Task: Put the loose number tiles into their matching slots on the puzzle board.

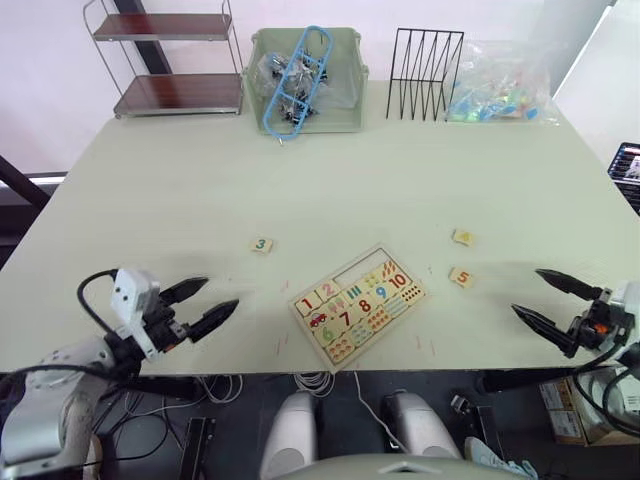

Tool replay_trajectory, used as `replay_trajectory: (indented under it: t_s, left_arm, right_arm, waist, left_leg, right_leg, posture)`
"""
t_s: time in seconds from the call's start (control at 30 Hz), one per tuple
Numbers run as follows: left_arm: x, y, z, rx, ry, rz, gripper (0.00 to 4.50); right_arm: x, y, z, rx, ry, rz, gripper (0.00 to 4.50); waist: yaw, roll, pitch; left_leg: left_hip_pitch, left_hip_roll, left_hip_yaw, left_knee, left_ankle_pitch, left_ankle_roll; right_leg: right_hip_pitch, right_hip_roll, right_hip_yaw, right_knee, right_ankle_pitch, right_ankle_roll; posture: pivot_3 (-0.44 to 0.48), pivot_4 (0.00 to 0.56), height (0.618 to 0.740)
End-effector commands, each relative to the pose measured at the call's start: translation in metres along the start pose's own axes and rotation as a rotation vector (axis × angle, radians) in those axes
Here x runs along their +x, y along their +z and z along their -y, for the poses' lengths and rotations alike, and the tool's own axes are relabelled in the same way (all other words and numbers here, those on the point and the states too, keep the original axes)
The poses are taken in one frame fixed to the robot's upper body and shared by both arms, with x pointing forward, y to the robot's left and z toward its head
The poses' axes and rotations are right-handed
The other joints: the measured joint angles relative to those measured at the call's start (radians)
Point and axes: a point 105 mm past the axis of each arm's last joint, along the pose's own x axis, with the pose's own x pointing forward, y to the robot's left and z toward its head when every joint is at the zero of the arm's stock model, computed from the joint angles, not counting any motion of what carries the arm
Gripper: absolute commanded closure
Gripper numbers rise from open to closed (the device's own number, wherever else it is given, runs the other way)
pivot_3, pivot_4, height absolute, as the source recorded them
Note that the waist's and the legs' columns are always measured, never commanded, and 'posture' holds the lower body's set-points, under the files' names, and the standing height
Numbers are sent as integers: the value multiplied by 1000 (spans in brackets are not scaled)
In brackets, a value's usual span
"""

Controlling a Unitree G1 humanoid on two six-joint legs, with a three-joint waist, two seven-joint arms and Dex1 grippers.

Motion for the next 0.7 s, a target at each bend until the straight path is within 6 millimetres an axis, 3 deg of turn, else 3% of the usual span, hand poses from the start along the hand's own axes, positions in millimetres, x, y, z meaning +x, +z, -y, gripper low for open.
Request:
replay_trajectory:
  t_s: [0.03,0.33,0.7]
  left_arm:
    - [-14,8,-6,25,65,61,115]
    - [-18,-3,-4,35,97,46,115]
    - [-18,-2,-4,41,98,54,115]
  right_arm:
    - [-11,4,13,-76,-51,-29,0]
    - [-18,-1,21,-69,-56,-26,0]
    - [-10,5,13,-56,-6,12,0]
  waist:
    - [0,0,0]
    - [-1,0,0]
    - [-1,0,0]
  left_leg:
    - [0,0,0,0,0,0]
    - [0,0,0,0,0,0]
    - [0,0,0,0,0,0]
  right_leg:
    - [0,0,0,0,0,0]
    - [0,0,0,0,0,0]
    - [0,0,0,-1,0,0]
  posture:
    - [0,150,740]
    - [0,150,740]
    - [0,150,740]
